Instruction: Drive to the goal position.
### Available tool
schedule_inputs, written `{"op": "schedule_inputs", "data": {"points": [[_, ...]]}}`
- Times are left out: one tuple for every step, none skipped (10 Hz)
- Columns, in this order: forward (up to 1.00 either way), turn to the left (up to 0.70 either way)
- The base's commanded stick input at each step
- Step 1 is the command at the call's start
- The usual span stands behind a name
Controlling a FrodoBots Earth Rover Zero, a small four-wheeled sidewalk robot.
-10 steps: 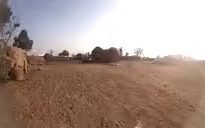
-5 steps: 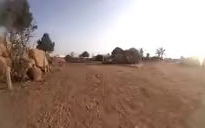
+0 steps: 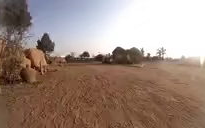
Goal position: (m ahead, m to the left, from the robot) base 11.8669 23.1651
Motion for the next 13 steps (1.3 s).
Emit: {"op": "schedule_inputs", "data": {"points": [[0.70, 0.00], [0.70, 0.00], [0.70, 0.00], [0.70, 0.00], [0.70, 0.00], [0.70, 0.00], [0.70, 0.00], [0.70, 0.00], [0.70, 0.00], [0.70, 0.00], [0.70, 0.00], [0.70, 0.00], [0.70, 0.00]]}}
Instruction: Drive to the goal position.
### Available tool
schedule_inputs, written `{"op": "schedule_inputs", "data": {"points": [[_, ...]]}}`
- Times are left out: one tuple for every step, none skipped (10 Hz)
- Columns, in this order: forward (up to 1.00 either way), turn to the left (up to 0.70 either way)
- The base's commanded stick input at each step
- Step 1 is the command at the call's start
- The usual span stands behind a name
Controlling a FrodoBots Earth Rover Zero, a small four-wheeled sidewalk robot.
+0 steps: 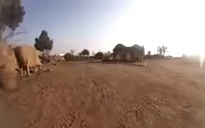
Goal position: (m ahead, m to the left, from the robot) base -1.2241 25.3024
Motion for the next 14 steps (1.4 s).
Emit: {"op": "schedule_inputs", "data": {"points": [[0.70, 0.00], [0.70, 0.00], [0.70, 0.00], [0.70, 0.00], [0.70, 0.00], [0.70, 0.00], [0.70, 0.00], [0.70, 0.00], [0.70, 0.00], [0.70, 0.00], [0.70, 0.00], [0.70, 0.00], [0.70, 0.00], [0.70, 0.00]]}}
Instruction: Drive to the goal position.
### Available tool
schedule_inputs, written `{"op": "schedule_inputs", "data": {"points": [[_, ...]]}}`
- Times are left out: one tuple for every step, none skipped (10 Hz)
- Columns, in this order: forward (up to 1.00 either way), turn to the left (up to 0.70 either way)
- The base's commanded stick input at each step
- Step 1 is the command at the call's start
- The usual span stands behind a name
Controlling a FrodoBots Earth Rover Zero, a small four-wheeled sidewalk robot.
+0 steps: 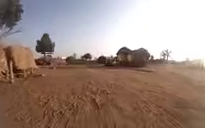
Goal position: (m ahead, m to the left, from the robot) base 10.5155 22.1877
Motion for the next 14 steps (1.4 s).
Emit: {"op": "schedule_inputs", "data": {"points": [[0.70, 0.00], [0.70, 0.00], [0.70, 0.00], [0.70, 0.00], [0.70, 0.00], [0.70, 0.00], [0.70, 0.10], [0.70, 0.28], [0.70, 0.35], [0.70, 0.35], [0.70, 0.35], [0.70, 0.35], [0.70, 0.34], [0.70, 0.00]]}}
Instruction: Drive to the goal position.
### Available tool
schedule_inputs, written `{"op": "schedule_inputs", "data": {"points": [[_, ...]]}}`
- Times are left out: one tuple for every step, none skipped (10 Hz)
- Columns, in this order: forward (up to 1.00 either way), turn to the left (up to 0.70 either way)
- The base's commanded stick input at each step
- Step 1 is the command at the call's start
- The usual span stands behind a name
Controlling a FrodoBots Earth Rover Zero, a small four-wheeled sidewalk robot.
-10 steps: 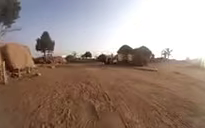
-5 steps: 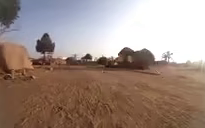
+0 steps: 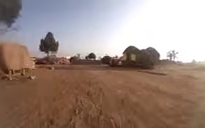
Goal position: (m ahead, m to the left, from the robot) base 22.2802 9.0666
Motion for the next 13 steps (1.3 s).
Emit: {"op": "schedule_inputs", "data": {"points": [[0.70, 0.00], [0.70, 0.00], [0.70, 0.00], [0.70, 0.00], [0.70, 0.00], [0.70, 0.00], [0.70, 0.00], [0.70, 0.00], [0.70, 0.00], [0.70, 0.00], [0.70, 0.00], [0.70, 0.00], [0.70, 0.00]]}}
